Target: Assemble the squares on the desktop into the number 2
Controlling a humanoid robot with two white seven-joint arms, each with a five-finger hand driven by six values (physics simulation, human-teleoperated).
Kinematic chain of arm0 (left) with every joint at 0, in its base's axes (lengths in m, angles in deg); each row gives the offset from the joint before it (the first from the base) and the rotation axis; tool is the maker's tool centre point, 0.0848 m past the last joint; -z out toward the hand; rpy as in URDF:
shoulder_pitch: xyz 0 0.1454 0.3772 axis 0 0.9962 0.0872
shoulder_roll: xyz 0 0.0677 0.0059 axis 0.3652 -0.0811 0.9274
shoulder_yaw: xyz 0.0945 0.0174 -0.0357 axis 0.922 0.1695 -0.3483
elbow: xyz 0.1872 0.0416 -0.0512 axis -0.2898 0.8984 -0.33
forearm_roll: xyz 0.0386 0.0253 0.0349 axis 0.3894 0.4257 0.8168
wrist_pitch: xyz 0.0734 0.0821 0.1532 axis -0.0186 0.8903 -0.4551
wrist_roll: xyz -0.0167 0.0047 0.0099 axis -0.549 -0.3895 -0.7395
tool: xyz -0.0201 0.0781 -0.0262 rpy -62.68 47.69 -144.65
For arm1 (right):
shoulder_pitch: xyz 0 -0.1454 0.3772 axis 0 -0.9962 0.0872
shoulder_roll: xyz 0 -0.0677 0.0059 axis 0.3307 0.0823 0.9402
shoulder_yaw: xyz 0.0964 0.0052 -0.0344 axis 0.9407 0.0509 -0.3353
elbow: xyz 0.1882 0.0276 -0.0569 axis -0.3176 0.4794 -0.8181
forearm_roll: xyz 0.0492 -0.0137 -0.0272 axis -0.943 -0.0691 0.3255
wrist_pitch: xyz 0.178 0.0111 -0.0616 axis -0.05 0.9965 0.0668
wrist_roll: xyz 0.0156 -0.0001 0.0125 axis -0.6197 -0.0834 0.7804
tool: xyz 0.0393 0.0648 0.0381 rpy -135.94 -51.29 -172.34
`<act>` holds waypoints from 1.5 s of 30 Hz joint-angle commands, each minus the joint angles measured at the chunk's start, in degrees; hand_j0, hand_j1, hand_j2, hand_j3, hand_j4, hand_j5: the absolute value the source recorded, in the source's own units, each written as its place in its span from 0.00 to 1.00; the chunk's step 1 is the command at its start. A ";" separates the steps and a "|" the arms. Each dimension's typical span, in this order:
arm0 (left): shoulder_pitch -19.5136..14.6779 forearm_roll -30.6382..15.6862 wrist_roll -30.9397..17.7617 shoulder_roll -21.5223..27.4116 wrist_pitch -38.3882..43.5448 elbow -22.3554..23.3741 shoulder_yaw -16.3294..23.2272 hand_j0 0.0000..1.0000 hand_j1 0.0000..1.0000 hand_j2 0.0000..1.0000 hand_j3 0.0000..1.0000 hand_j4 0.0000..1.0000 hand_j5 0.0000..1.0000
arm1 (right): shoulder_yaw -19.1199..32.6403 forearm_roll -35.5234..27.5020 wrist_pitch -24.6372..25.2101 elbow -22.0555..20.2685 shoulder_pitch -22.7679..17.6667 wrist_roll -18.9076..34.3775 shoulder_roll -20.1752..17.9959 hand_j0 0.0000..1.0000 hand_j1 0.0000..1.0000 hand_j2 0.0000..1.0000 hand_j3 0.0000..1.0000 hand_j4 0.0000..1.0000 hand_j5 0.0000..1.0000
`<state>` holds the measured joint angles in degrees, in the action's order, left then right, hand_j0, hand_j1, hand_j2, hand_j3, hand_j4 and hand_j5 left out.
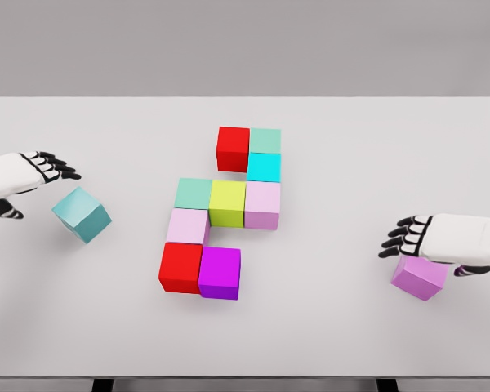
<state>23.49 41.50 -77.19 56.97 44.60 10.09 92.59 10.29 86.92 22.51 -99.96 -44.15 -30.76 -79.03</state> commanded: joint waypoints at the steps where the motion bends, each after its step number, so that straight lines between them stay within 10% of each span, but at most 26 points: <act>1: 0.00 -2.52 0.03 0.11 0.02 0.11 0.75 1.00 1.00 1.00 1.00 1.00 1.00 | -0.28 -0.10 0.08 -0.01 0.00 0.09 0.26 1.00 1.00 1.00 1.00 1.00 1.00; 22: -0.09 -3.31 -0.41 -3.67 0.02 0.11 1.45 1.00 1.00 1.00 1.00 1.00 1.00 | -0.72 2.09 0.08 -0.01 -0.97 0.18 0.97 0.96 0.96 0.96 0.96 0.96 0.96; 45: 0.09 -2.69 -0.41 -4.37 0.02 -0.42 2.86 1.00 1.00 1.00 1.00 1.00 1.00 | -0.02 2.53 0.08 -0.01 -0.97 3.25 0.97 0.71 0.71 0.71 0.71 0.71 0.71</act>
<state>23.58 39.17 -77.60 52.35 44.60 9.80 95.27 10.25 88.78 22.72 -100.01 -45.12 -27.82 -78.03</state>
